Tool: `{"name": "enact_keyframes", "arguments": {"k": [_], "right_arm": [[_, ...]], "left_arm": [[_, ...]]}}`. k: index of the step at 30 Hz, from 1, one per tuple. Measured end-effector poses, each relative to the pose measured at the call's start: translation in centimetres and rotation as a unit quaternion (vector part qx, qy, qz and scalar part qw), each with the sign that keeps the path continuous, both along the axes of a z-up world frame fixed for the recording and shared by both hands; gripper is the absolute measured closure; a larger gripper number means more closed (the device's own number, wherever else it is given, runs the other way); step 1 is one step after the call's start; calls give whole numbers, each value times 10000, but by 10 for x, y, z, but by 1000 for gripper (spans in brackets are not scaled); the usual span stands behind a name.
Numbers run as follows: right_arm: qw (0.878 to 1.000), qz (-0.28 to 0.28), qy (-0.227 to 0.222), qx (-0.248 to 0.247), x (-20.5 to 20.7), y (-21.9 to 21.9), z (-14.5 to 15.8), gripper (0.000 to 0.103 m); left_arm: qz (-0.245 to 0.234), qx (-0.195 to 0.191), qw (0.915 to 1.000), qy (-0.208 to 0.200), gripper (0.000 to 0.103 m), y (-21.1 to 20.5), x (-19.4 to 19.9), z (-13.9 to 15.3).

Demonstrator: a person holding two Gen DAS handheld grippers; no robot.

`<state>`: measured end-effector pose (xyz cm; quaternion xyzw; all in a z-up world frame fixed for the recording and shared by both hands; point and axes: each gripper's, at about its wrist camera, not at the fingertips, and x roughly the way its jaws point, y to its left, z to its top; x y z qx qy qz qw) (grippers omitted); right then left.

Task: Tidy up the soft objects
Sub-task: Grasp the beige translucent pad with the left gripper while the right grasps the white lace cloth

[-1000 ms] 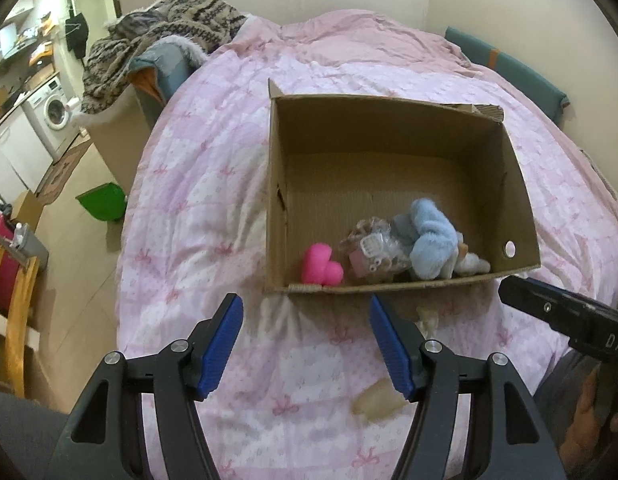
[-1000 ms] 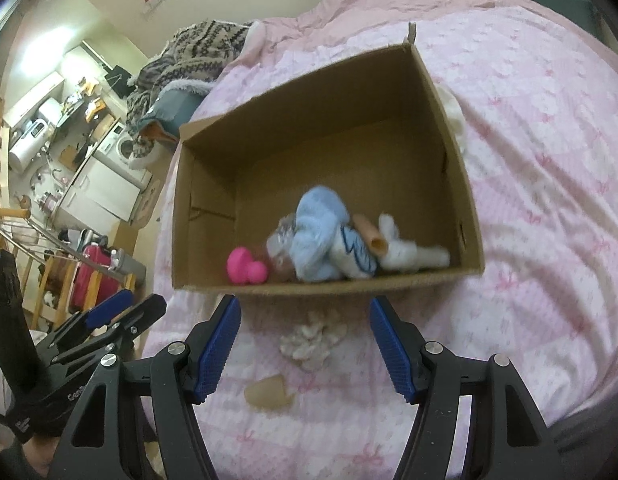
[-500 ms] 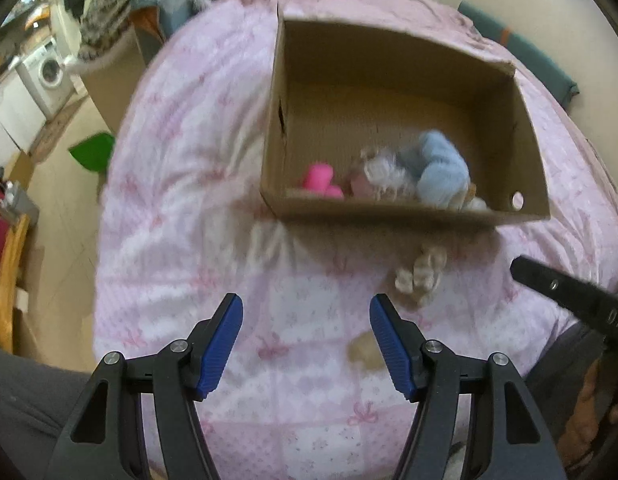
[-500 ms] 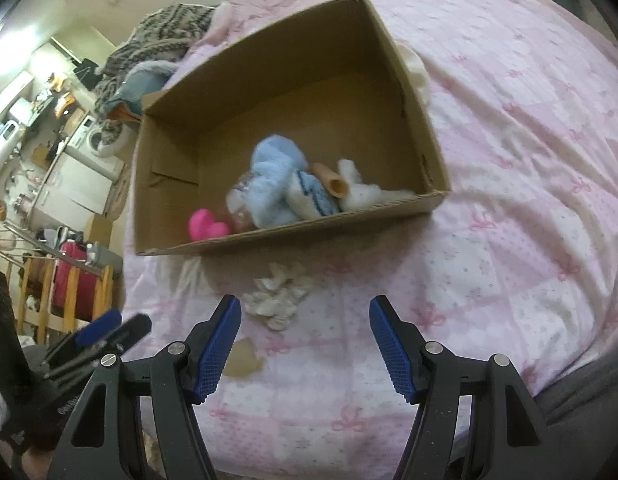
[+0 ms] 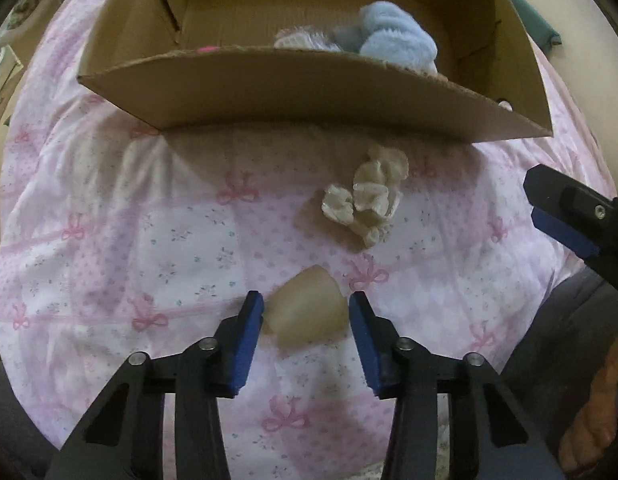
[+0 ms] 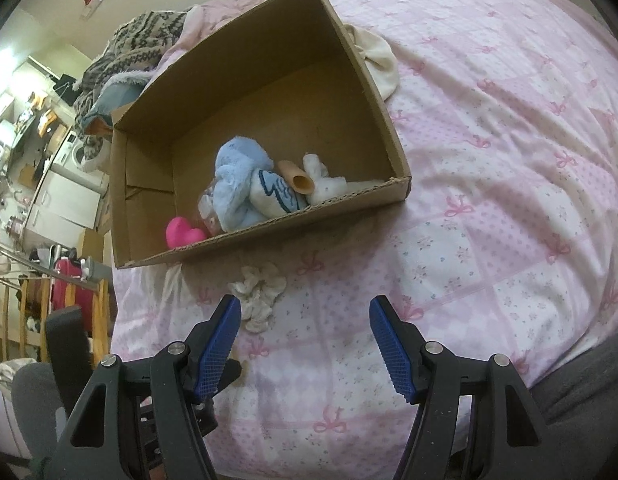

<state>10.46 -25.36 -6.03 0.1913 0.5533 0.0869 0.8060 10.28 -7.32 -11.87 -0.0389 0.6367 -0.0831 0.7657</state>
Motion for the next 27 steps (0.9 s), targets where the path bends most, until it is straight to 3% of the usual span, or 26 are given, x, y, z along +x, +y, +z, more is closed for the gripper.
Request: {"name": "enact_keyframes", "arguments": {"k": [2,4,12,18,27], "right_arm": [[10000,14,13,-8,0,1,0,33],[10000,25,24,-3,1,3,-1,33],[9999,118,72,-75,1,9,-4,33],[9994,245,159,-164,3,17,-9,33],[9920,1106,323,-522,21,75,-25,33]], "left_arm": [[8,54,10000,-78,90,1,0,2],[-20,21,9999,-103,97,3,0,5],[290,-198,9988,-338,97,26,-8,30],[552,112,9944,-894,97,44,-14,56],[849,26,9905,-1081,97,62,-11,68]]}}
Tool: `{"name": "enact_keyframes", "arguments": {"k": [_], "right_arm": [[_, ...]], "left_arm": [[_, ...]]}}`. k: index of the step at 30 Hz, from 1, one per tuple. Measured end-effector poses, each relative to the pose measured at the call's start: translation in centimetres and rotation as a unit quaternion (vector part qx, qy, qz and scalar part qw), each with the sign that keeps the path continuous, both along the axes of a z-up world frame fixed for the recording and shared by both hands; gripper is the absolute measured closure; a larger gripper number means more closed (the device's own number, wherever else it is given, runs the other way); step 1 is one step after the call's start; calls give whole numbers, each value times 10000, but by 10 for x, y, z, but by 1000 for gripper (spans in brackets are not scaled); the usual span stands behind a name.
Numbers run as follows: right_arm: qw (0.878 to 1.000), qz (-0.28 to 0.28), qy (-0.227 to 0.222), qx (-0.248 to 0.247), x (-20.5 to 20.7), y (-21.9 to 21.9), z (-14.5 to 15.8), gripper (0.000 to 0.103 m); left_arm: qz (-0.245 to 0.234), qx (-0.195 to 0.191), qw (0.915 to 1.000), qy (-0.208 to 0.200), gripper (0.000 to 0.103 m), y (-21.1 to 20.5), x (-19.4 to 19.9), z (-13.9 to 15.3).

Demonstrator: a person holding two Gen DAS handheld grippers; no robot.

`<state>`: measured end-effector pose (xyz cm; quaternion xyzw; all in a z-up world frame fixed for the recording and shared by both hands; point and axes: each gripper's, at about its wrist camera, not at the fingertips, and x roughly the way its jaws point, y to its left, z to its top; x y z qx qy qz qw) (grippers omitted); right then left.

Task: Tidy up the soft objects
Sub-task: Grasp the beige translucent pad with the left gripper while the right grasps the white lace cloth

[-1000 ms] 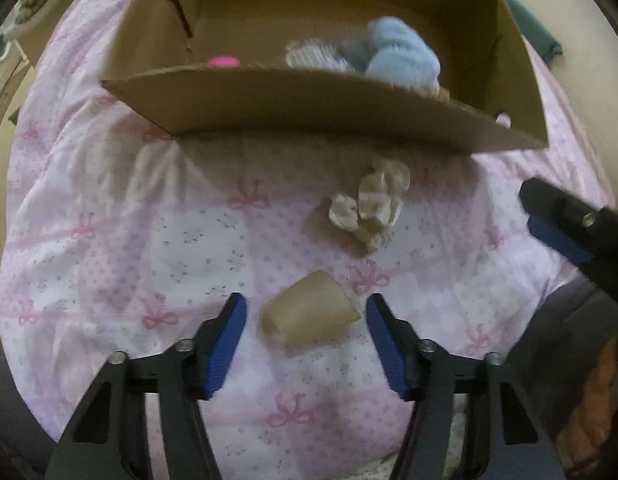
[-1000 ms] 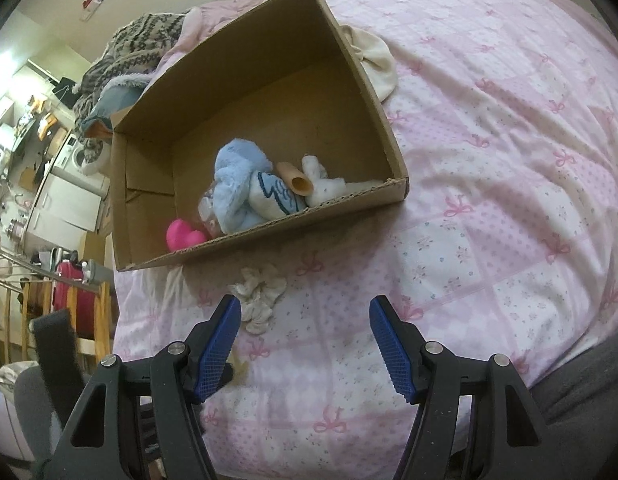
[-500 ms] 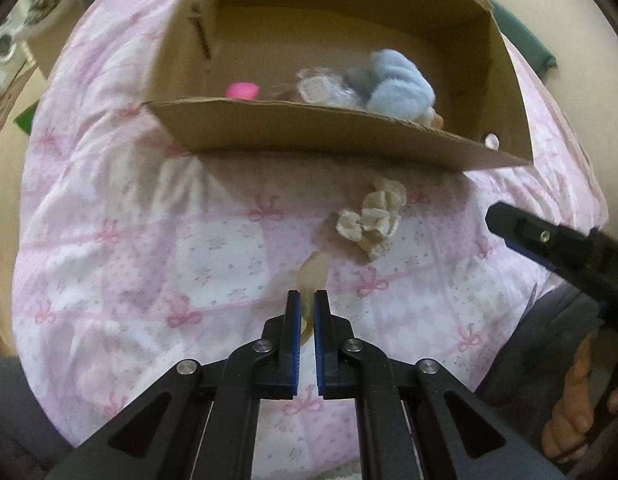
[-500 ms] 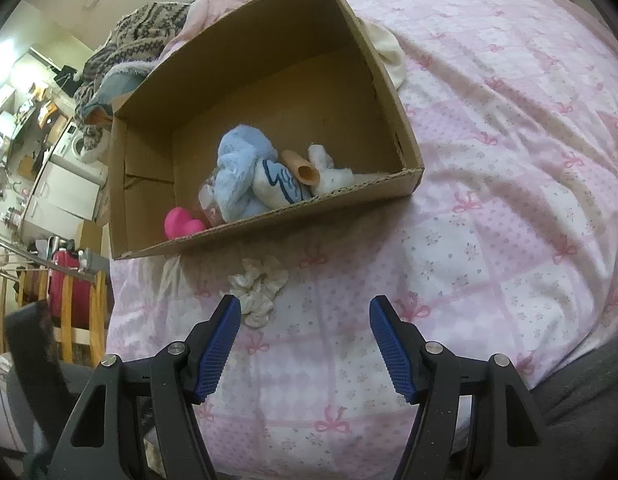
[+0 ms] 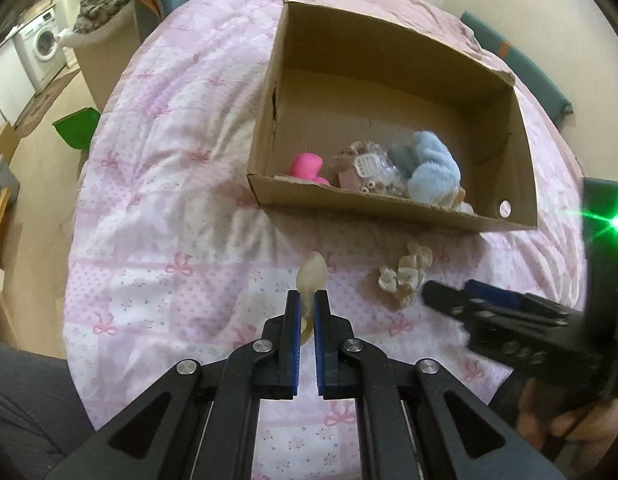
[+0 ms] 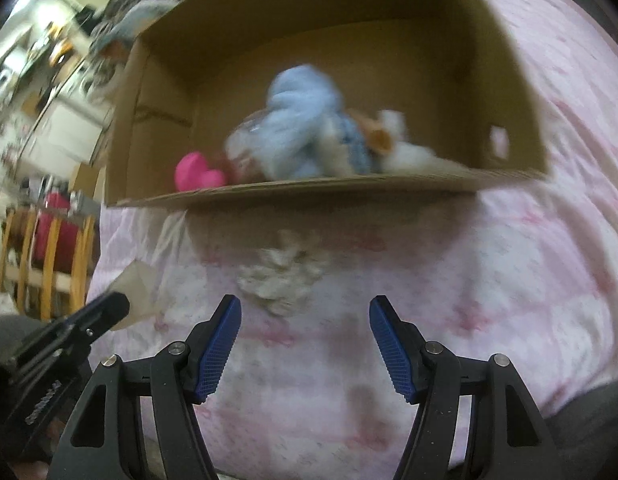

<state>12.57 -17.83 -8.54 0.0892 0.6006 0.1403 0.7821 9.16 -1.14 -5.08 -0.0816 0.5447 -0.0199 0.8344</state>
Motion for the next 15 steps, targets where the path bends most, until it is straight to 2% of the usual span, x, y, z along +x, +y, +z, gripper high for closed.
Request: {"name": "enact_keyframes", "arguments": {"k": [9,11,12,15], "right_arm": [[9986,340,111,-377,18,43,-31,34],[9981,379,83,-476,19,47,-35,45],[9978,394,66,-527,19,46,-35,54],[9973,461,23,-563,16,45,-36,73]], "left_arm": [[96,-135,9998,55,97,5,3,1],[97,-143,9998,58,97,5,3,1],[98,-138,9998,53,97,5,3,1],[89,-126,9999,50,97,5,3,1]]}}
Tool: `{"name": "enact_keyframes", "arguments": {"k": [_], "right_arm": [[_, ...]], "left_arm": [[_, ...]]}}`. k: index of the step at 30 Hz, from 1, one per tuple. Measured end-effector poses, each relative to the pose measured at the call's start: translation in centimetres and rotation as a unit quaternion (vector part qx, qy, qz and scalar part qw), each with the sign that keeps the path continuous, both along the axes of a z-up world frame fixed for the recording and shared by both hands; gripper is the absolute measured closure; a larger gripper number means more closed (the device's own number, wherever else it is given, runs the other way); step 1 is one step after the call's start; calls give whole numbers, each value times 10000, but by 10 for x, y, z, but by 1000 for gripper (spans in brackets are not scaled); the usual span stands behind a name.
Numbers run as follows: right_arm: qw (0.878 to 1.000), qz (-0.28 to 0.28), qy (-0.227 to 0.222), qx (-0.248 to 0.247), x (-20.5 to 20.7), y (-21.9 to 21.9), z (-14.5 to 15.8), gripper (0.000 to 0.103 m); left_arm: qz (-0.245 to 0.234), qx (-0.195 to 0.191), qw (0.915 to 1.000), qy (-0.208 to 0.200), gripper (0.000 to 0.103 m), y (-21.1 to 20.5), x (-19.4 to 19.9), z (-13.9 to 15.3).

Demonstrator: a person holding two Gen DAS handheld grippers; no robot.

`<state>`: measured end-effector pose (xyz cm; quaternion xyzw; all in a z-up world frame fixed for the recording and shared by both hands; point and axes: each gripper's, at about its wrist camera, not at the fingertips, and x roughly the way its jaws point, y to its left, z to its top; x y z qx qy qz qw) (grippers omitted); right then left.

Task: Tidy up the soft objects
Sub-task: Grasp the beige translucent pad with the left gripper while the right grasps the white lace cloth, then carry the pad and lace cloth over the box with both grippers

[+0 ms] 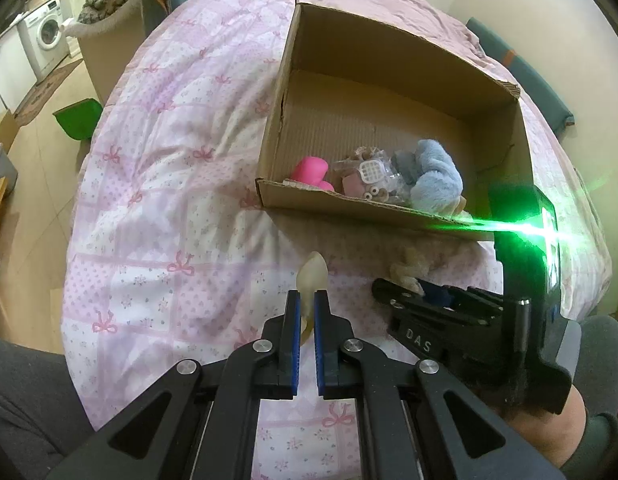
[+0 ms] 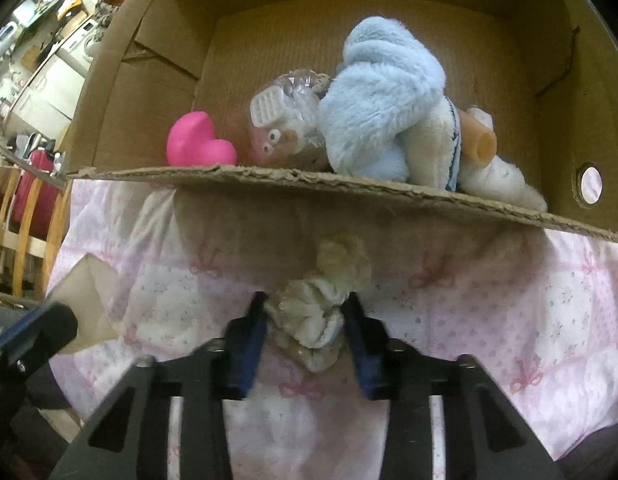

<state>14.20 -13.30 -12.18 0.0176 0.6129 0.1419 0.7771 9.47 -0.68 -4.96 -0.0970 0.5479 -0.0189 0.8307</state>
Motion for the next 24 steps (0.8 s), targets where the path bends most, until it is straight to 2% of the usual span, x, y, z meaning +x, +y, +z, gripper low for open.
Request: {"name": "enact_keyframes", "arguments": {"k": [1,6,14,24], "right_arm": [[10000,30,3,-9,-1,0,0,78],[9997,228,-53,-38,-15,5,5,83],[9996,187,-110,153,-38,-3,29,83],[9982,-88,-224,543,-45,-51,66,83]], "left_arm": [[-5,0,10000,10,97,0,0,0],[-17,31,10000,53,97,-2,1,-2],[8,132,9999,94,97,-3,3,-6],[-68,334,9994,-12,97,-6,-1,-3]]}}
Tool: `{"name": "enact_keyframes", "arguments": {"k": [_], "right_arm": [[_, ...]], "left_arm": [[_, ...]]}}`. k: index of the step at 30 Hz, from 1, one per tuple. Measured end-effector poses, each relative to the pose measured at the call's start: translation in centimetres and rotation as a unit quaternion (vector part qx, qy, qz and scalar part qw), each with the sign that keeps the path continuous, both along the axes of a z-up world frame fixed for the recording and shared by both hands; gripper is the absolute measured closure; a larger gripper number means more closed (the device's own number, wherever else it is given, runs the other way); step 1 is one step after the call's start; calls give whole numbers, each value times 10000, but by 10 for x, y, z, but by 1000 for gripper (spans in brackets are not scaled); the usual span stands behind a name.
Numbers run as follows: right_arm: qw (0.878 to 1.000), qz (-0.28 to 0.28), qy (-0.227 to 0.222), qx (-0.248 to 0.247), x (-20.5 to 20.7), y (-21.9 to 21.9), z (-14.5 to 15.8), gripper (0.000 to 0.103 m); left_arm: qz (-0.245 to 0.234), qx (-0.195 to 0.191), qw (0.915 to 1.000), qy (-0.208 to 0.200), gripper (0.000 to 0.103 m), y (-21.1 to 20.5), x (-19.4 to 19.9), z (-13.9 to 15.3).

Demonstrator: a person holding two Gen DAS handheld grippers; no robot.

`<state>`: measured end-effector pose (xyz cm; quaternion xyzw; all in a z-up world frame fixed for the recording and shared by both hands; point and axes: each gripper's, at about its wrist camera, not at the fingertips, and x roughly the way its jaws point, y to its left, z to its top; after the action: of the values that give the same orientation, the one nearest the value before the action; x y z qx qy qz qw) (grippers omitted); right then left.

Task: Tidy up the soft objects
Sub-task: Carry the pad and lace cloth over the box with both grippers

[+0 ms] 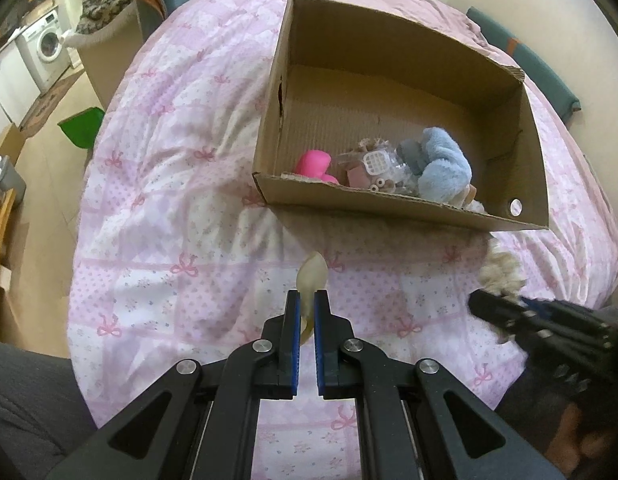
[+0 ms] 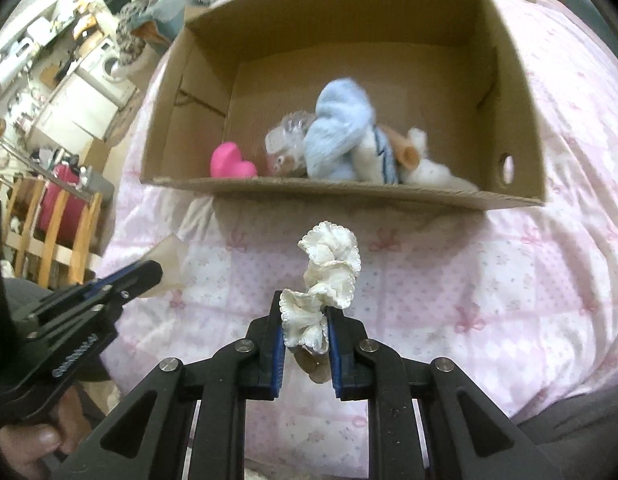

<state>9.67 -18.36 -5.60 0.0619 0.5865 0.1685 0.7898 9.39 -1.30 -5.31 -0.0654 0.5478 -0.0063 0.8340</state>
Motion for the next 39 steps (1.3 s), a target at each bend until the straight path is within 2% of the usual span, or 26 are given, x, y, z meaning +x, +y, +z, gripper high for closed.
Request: {"name": "enact_keyframes", "arguments": {"k": [4,14,22,26,30,33,36,39], "right_arm": [[9995,-52,-226,223,-1,-11,22,83],[9941,42,-1049,285,3,-34,81,83],[9886,-213,-1439,392,37,-49,96,83],[9859,-355,-1591,377,57,-52,94,83],[9853,-493,-1581,420,78,-54,80,83],[9874,-534,-1480,186,84,-52,65,83],[9894,-523,-1353,112,85,-51,50,83],[9911,-614,-1166,173,87,-56,38,83]], "left_arm": [[-74,48,9998,-182,97,-1,-2,14],[-144,14,9959,-896,97,-2,18,72],[-267,105,9911,-1298,97,-4,57,102],[-332,103,9895,-1399,97,-6,79,101],[-373,43,9908,-1298,97,-9,97,83],[-409,-347,9914,-1194,97,-9,99,66],[-484,-116,9915,-1204,97,-15,101,53],[-436,-141,9921,-1171,97,-13,108,43]]}}
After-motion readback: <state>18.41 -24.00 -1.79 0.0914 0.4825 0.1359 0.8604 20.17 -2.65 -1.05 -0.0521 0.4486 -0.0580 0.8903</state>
